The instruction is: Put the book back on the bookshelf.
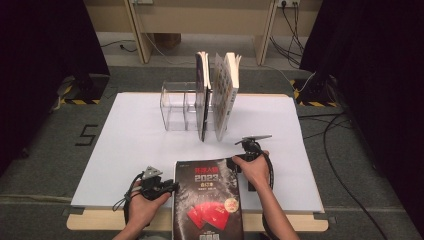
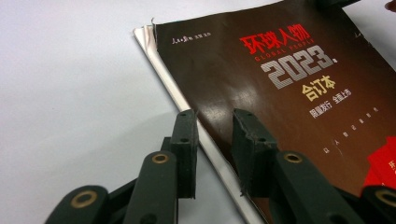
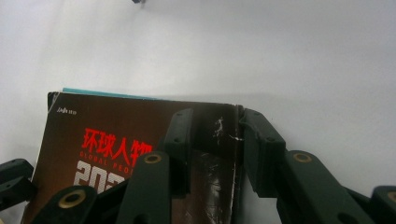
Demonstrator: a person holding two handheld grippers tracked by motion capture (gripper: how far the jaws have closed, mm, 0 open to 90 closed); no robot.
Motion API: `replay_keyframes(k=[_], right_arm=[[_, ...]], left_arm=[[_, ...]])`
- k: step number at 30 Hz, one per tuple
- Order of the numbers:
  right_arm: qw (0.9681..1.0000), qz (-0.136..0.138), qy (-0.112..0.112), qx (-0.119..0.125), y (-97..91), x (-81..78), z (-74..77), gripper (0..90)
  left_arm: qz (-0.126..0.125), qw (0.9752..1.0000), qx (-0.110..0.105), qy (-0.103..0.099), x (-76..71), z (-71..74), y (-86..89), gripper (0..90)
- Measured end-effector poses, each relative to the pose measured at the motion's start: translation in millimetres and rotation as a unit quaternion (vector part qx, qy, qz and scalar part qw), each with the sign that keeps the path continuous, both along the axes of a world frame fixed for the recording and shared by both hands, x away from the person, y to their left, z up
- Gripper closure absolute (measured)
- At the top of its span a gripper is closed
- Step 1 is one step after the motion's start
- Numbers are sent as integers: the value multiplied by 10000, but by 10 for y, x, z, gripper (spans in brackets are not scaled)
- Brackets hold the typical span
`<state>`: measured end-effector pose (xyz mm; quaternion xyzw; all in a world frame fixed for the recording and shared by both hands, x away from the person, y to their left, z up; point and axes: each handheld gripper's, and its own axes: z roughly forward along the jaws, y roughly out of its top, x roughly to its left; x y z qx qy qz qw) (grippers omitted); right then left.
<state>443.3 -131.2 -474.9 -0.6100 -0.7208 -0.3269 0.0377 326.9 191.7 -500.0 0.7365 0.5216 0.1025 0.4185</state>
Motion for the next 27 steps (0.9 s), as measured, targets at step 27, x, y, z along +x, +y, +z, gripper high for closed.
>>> replay_keyframes(k=[27], right_arm=[[9992, -24, 228, 338, -61, -78, -28, 696]], left_arm=[[2, 9999, 120, -20, -7, 7, -19, 708]])
